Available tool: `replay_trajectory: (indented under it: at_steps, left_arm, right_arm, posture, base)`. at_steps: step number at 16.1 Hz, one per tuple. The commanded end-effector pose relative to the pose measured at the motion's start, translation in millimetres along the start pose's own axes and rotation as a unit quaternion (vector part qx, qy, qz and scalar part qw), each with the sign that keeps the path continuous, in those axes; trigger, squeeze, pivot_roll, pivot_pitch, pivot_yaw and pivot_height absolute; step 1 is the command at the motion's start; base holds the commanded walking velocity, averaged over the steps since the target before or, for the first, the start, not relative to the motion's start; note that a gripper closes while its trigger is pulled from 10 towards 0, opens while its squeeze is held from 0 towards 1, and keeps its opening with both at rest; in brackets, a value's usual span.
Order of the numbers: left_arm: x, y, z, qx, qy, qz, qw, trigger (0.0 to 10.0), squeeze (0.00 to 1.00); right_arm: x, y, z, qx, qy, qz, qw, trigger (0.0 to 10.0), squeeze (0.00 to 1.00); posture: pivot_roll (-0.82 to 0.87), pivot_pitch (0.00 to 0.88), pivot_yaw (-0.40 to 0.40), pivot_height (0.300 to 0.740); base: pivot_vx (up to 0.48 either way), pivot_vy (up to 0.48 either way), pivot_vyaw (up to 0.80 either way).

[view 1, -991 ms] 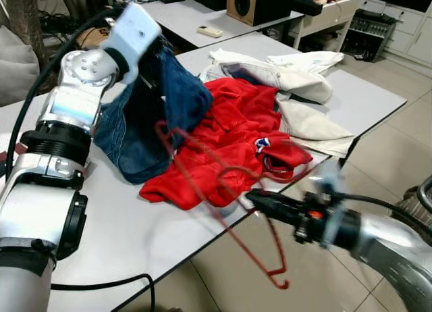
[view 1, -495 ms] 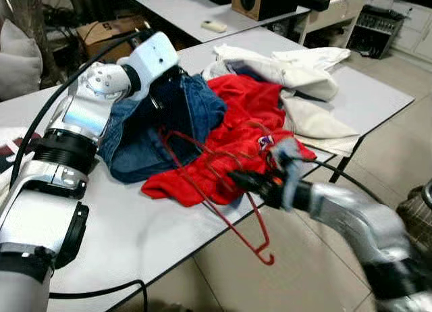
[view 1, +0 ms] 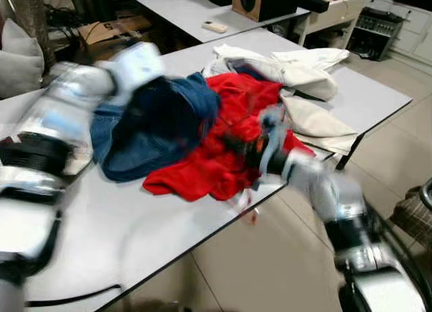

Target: Hang hanger

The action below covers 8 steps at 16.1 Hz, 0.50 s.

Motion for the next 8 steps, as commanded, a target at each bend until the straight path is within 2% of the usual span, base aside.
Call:
replay_trajectory:
  at_steps: [1,3,4,5,6,7,8]
  left_arm:
    - [-18.4,-8.0,-19.7,-0.028,0.003,-0.016,0.999,0.0,0.0]
    - [-43.7,-10.9,-25.8,-0.078,-0.061,-0.024,0.995,0.0,0.0]
    - [-67.5,-1.9,-21.6,-0.105,-0.143,-0.016,0.984,0.0,0.0]
    - [-74.6,2.7,-19.6,-0.113,-0.168,-0.008,0.979,0.0,0.0]
    - [-87.2,19.4,-16.5,-0.132,-0.212,0.029,0.968,0.0,0.0]
    - [-93.1,51.3,-21.9,-0.181,-0.225,0.108,0.951,0.0,0.0]
    - [-95.9,76.8,-28.5,-0.222,-0.226,0.167,0.934,0.0,0.0]
  right_arm:
    - [0.4,23.7,12.0,0.0,-0.025,0.044,0.999,10.0,0.0]
    - [4.7,48.1,15.7,-0.017,-0.031,0.081,0.996,10.0,0.0]
    - [6.3,69.8,14.8,-0.021,-0.025,0.116,0.993,10.0,0.0]
    - [6.8,76.4,13.8,-0.021,-0.022,0.127,0.991,10.0,0.0]
    - [7.9,86.7,11.0,-0.02,-0.013,0.143,0.99,10.0,0.0]
    - [9.0,95.2,8.0,-0.008,-0.001,0.16,0.987,10.0,0.0]
    - [9.4,100.2,6.6,0.004,0.005,0.173,0.985,10.0,0.0]
  posture:
    - [-0.06,0.0,0.011,0.74]
    - [-0.03,0.0,0.001,0.74]
    - [-0.03,0.0,0.0,0.74]
    - [-0.03,0.0,0.0,0.74]
    - [-0.02,0.0,0.001,0.74]
    - [-0.01,0.0,-0.002,0.74]
    - [-0.01,0.0,-0.003,0.74]
  base:
    - [0.0,0.0,0.0]
    - [0.0,0.0,0.0]
    - [0.0,0.0,0.0]
    - [0.0,0.0,0.0]
    - [0.0,0.0,0.0]
    - [0.0,0.0,0.0]
    - [0.0,0.0,0.0]
Point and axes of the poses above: a point about 5 cm out from each wrist's last joint towards the gripper, its own x axis pointing out of the wrist towards the gripper, its own y axis along the axis of the wrist's last joint, z = x × y, the point moved 4 cm from there along x, pointing out of the wrist towards the gripper, and after that the axes turned 14 degrees about -x, right-handed, at the moved point
